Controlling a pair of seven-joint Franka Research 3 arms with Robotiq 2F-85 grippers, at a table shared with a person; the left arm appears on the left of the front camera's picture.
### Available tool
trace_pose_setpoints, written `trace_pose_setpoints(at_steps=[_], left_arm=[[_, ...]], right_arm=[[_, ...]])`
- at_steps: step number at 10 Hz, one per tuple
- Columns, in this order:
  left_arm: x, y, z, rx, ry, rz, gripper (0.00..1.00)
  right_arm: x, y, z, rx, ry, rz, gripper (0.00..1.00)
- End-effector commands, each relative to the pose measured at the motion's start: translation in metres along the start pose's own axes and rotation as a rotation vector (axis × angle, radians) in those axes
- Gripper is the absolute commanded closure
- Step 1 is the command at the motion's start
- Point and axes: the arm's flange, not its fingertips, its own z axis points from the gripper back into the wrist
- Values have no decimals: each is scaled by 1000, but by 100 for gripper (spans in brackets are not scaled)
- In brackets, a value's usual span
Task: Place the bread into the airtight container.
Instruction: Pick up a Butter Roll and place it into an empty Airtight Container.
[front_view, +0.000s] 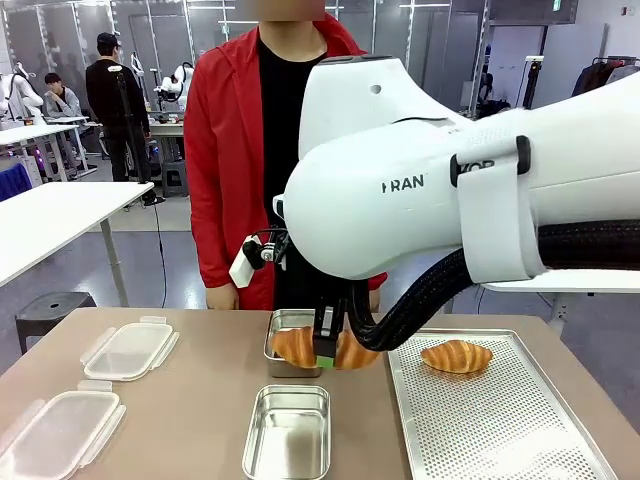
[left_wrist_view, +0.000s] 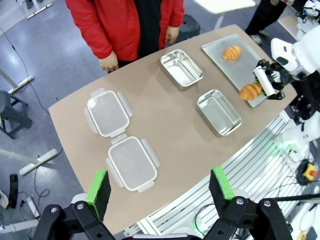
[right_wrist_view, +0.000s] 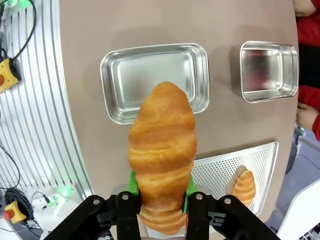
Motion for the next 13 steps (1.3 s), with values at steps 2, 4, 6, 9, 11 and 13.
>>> trace_pose_setpoints(at_steps=[2, 4, 6, 9, 11, 13], left_arm=[[2, 1, 2, 4, 7, -15, 0], [2, 1, 2, 4, 7, -15, 0], [2, 1, 2, 4, 7, -15, 0], [2, 1, 2, 4, 7, -15, 0], [2, 1, 2, 4, 7, -15, 0], [2, 1, 2, 4, 7, -15, 0]], right_arm=[[-3, -1, 3, -14, 10, 4, 63], [-3, -11, -13, 51, -96, -111, 63], [0, -8, -34, 70, -68, -366, 63], [11, 3, -62, 64, 49, -782, 63], [21, 4, -85, 74, 33, -983, 63], [34, 4, -113, 90, 25, -1111, 63]])
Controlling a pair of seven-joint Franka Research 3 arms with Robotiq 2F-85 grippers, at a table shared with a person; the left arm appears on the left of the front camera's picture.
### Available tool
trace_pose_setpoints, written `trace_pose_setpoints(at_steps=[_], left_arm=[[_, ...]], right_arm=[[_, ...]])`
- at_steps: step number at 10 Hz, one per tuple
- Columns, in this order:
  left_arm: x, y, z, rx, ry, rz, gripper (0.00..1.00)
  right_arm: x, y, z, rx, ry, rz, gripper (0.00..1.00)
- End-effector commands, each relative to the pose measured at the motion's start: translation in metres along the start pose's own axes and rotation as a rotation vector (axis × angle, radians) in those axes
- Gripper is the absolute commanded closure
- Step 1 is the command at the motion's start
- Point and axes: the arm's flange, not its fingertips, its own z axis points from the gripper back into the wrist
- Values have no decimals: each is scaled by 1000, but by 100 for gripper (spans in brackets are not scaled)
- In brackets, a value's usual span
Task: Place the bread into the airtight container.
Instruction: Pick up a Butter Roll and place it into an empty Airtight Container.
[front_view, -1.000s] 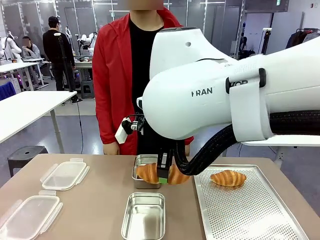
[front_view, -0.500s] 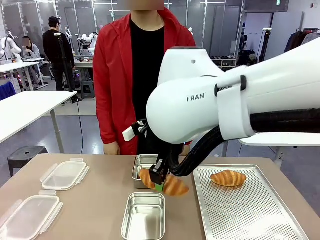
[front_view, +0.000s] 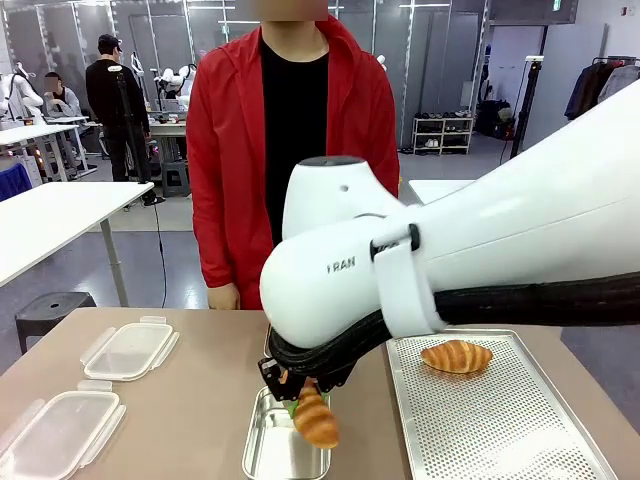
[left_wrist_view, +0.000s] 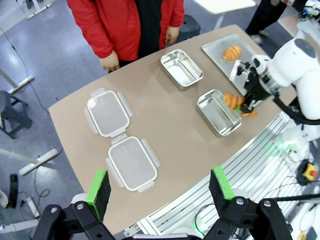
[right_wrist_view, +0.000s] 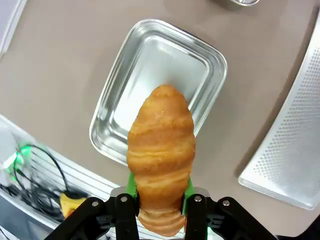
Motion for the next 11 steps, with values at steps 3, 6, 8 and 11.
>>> trace_pose_setpoints(at_steps=[3, 6, 8, 11], left_arm=[[2, 0, 2, 4, 8, -15, 0], [2, 0, 2, 4, 8, -15, 0], [2, 0, 2, 4, 8, -15, 0], [2, 0, 2, 4, 8, -15, 0]], right_arm=[[20, 16, -55, -37, -75, -134, 63], [24, 18, -75, -61, -100, -157, 63], [22, 18, -79, -51, -106, -156, 24], [19, 14, -80, -21, -120, -172, 0]])
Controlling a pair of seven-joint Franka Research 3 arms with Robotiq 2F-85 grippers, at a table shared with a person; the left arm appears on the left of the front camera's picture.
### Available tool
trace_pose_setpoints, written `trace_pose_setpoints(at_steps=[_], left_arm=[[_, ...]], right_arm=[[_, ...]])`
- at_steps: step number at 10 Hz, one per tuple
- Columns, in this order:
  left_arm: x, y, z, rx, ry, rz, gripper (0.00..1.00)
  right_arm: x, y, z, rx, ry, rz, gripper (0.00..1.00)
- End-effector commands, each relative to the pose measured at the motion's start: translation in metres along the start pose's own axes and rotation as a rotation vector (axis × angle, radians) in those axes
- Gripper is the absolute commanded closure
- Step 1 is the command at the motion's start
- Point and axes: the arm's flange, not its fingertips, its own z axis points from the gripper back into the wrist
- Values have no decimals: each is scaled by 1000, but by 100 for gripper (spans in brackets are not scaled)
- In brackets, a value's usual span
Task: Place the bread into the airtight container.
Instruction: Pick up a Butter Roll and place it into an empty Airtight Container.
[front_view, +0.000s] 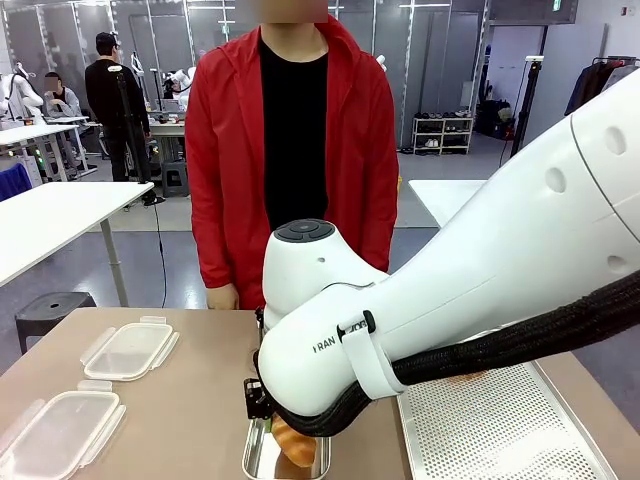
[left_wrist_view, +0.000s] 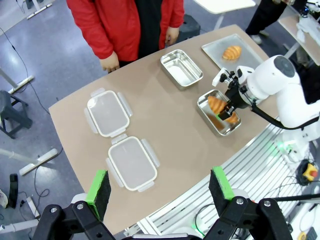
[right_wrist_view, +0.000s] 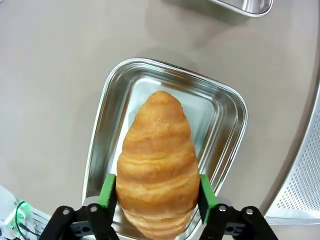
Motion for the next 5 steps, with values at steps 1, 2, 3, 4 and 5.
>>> trace_pose_setpoints(at_steps=[1, 2, 3, 4, 5], left_arm=[[2, 0, 2, 4, 8, -15, 0], [2, 0, 2, 4, 8, -15, 0], [2, 0, 2, 4, 8, -15, 0], [2, 0, 2, 4, 8, -15, 0], [2, 0, 2, 4, 8, -15, 0]], right_arm=[[-5, 2, -11, 16, -41, -56, 0], [-7, 1, -14, 22, -27, -50, 0], [-9, -5, -18, 22, 14, -28, 0], [-2, -1, -4, 9, -7, -5, 0], [-2, -1, -4, 9, -7, -5, 0]])
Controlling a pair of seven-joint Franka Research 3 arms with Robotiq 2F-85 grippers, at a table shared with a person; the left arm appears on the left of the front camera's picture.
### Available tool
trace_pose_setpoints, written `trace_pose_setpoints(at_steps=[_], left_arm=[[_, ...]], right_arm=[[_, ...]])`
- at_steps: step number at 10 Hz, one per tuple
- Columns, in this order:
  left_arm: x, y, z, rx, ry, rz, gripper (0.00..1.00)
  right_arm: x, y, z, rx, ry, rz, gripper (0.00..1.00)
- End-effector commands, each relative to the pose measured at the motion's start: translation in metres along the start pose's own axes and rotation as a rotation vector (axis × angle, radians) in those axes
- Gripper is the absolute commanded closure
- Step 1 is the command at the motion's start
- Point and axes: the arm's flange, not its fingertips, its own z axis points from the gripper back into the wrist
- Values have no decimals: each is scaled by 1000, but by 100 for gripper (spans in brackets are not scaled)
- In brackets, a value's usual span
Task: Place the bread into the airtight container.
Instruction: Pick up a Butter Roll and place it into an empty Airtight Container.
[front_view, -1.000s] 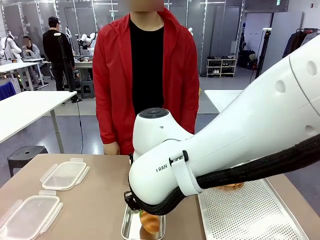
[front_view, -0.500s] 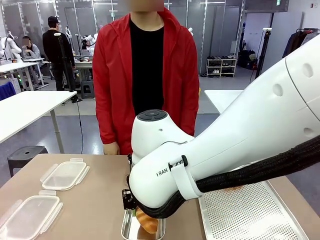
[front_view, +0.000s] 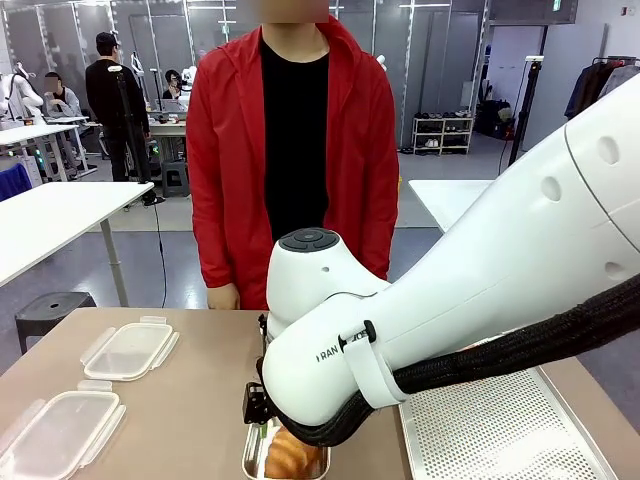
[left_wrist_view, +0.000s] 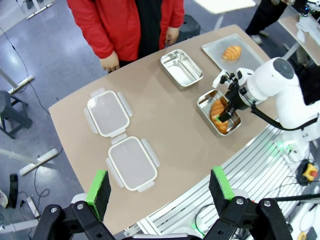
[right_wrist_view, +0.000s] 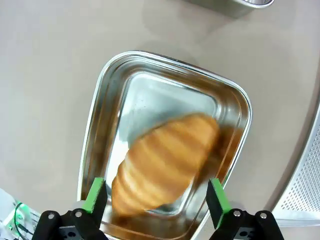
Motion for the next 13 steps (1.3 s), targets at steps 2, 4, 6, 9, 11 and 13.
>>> trace_pose_setpoints(at_steps=[2, 4, 6, 9, 11, 13], left_arm=[[2, 0, 2, 4, 8, -15, 0], [2, 0, 2, 4, 8, -15, 0], [2, 0, 2, 4, 8, -15, 0], [2, 0, 2, 4, 8, -15, 0], [2, 0, 2, 4, 8, -15, 0], [2, 0, 2, 4, 8, -15, 0]], right_arm=[[2, 2, 4, 2, -11, 2, 0], [2, 2, 4, 2, -11, 2, 0], [2, 2, 4, 2, -11, 2, 0], [2, 2, 4, 2, -11, 2, 0], [2, 2, 4, 2, -11, 2, 0], [1, 1, 3, 3, -7, 0, 2]])
